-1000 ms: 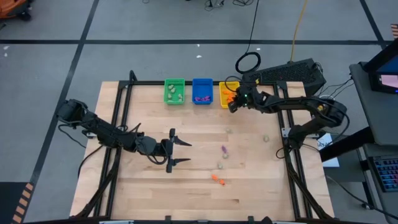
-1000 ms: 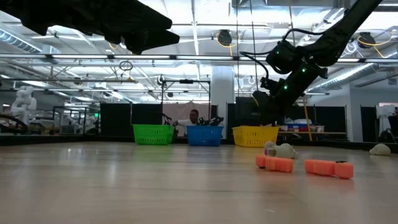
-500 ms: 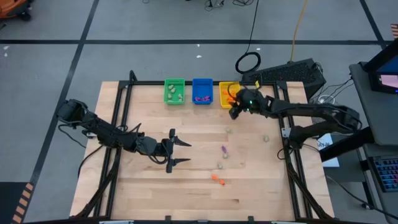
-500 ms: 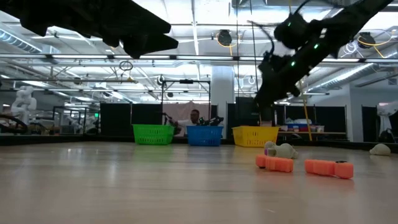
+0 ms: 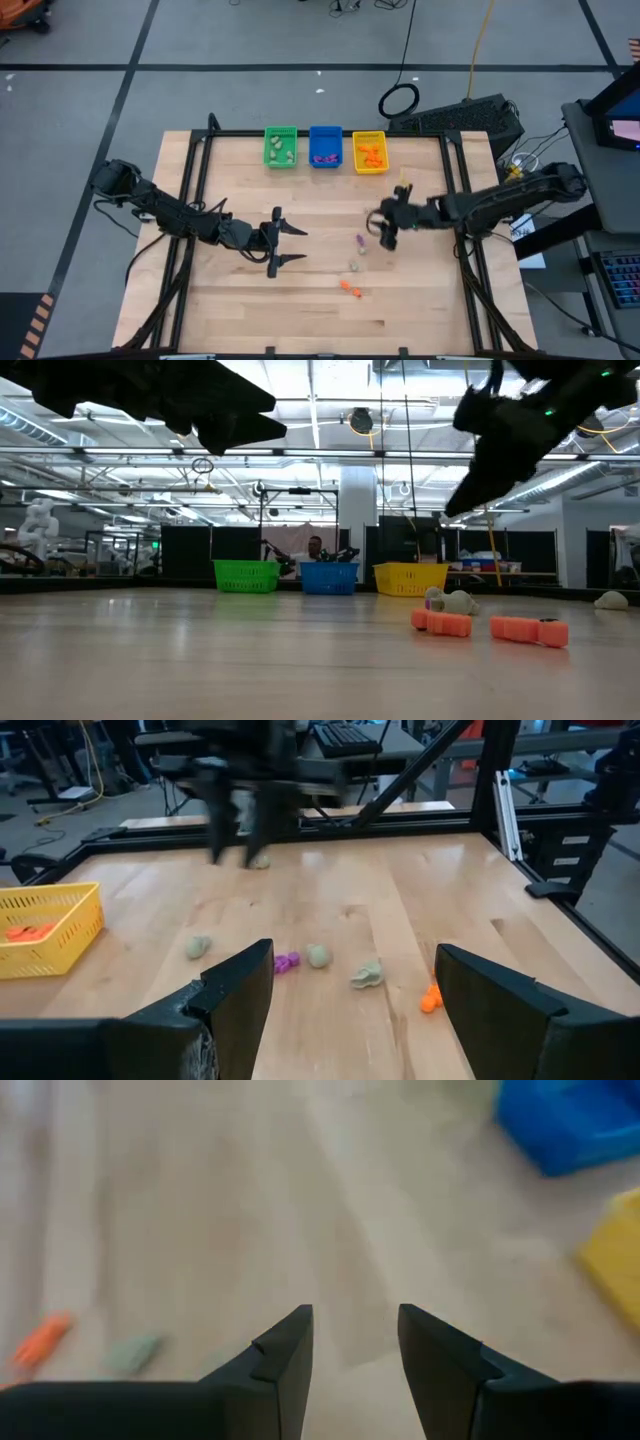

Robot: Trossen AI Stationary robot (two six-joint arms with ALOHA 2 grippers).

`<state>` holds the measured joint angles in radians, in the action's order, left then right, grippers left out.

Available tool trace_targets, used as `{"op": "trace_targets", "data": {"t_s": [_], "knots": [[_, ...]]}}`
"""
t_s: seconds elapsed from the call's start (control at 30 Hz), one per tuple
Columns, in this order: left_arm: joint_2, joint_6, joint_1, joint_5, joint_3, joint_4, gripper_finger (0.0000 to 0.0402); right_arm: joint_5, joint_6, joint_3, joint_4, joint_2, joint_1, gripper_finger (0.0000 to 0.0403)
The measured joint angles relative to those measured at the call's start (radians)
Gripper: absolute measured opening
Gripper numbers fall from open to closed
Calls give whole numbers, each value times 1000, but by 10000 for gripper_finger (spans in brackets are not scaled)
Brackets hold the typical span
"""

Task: Sort Halloween decoration
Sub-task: Put the gray skull toy into the green bin

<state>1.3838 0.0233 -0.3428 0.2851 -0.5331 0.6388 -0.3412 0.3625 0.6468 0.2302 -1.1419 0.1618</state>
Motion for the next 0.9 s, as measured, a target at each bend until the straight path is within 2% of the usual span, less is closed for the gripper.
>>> {"op": "trace_targets", "data": {"t_s": [0.2,0.37,0.6,0.9], "knots": [[0,0,0,4,0,-1,273,-33,46,0,7,-66,158,137],[19,-1,0,8,0,0,274,-108,136,0,-1,-181,217,137],[70,20,0,45,-1,12,273,-103,116,0,-73,-325,240,137],[85,25,0,46,-1,38,273,1,27,0,-159,-378,239,137]]}}
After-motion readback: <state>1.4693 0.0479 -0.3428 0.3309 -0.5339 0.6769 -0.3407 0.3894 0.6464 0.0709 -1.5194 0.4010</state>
